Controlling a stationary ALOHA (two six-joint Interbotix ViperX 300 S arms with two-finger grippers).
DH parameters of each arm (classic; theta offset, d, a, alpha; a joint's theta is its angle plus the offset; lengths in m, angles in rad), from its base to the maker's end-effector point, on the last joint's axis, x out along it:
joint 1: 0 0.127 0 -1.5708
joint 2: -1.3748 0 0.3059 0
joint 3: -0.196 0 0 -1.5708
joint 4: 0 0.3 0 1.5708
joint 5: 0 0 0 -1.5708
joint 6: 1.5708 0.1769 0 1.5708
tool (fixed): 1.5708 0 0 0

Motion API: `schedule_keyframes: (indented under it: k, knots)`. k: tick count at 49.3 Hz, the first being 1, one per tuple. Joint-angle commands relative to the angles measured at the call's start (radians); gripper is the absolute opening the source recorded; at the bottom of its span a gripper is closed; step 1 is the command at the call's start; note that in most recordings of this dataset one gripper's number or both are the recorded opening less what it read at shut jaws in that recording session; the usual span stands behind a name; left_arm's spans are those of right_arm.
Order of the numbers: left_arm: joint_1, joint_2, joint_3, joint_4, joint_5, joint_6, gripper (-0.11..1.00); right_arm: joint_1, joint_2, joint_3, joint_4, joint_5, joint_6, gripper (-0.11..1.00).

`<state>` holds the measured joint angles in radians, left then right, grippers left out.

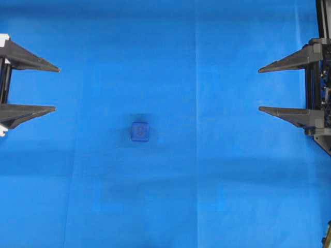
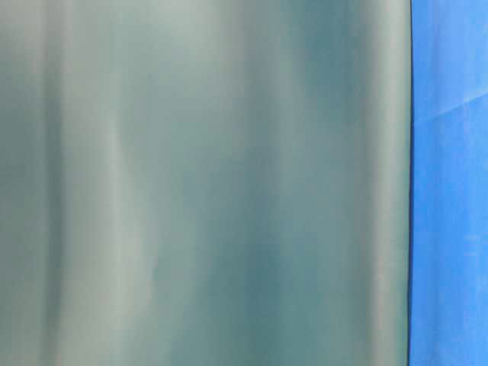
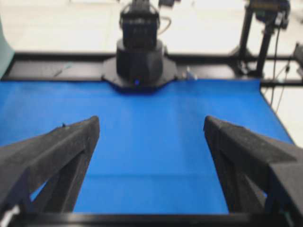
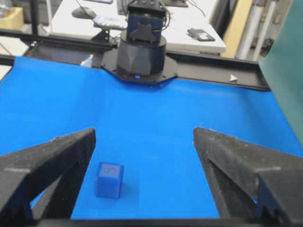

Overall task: Handover the blue block to the right arm after grasping it with the left arm, then place it in the designated position.
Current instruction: 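Open the left gripper and start moving it toward the blue cube, then move the open left gripper over the blue cube and lower it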

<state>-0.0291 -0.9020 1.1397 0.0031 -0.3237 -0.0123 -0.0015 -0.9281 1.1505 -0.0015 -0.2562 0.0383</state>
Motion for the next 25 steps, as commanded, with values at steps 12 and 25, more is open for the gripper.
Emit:
schedule_keyframes:
  k: [12, 25]
  knots:
    - [0.02, 0.293, -0.141, 0.0, -0.097, -0.003, 0.93, -0.002, 0.012, -0.026, 0.003, -0.015, 0.002, 0.97]
    - [0.015, 0.471, -0.259, 0.0, -0.114, -0.002, 0.93, -0.002, 0.012, -0.028, 0.003, -0.015, 0.002, 0.97]
